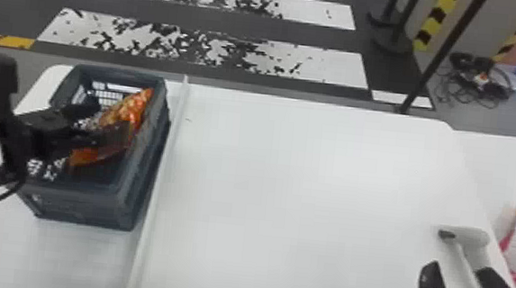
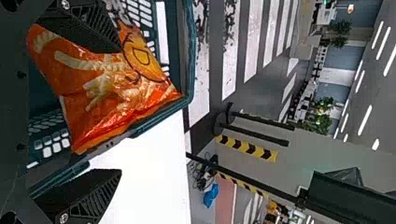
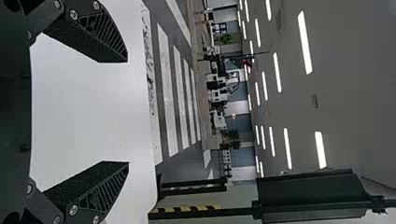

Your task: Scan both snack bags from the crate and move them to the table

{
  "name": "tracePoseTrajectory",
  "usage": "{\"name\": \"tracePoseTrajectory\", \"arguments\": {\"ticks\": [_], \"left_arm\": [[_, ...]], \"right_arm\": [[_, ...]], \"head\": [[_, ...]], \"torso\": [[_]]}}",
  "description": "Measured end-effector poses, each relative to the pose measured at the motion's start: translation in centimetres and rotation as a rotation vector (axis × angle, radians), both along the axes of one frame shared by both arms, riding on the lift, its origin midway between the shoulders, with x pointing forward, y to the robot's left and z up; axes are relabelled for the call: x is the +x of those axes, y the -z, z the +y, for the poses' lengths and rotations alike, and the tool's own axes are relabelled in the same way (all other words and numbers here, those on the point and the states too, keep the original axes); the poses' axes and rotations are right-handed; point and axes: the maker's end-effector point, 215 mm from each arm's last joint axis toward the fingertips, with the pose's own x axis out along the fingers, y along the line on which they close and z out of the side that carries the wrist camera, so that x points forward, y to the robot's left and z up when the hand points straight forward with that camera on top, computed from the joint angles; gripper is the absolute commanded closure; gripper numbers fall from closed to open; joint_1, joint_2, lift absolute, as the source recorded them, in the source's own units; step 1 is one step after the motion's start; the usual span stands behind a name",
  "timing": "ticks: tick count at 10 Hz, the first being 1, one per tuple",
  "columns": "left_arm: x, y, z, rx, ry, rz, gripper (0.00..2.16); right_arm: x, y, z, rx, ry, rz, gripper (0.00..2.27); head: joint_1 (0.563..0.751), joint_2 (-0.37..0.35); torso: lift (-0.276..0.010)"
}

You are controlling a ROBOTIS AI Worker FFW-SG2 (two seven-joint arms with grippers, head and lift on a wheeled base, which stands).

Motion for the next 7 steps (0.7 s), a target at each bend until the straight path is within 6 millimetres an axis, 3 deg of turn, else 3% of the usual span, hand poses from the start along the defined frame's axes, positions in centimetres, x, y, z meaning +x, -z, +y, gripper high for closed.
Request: {"name": "tracePoseTrajectory", "arguments": {"ticks": [3,7], "left_arm": [[1.3,1.2,-1.4,0.053,-0.019,0.009,0.08],[1.6,2.7,-0.1,0.059,-0.05,0.019,0.08]], "right_arm": [[-0.7,-0.1,-3.2,-0.004,0.026,-0.006,0.15],[-1.1,-0.4,-4.9,-0.012,0.034,-0.01,0.14]], "head": [[0.695,-0.161],[0.695,-0.176]], "torso": [[-0.087],[-0.087]]}}
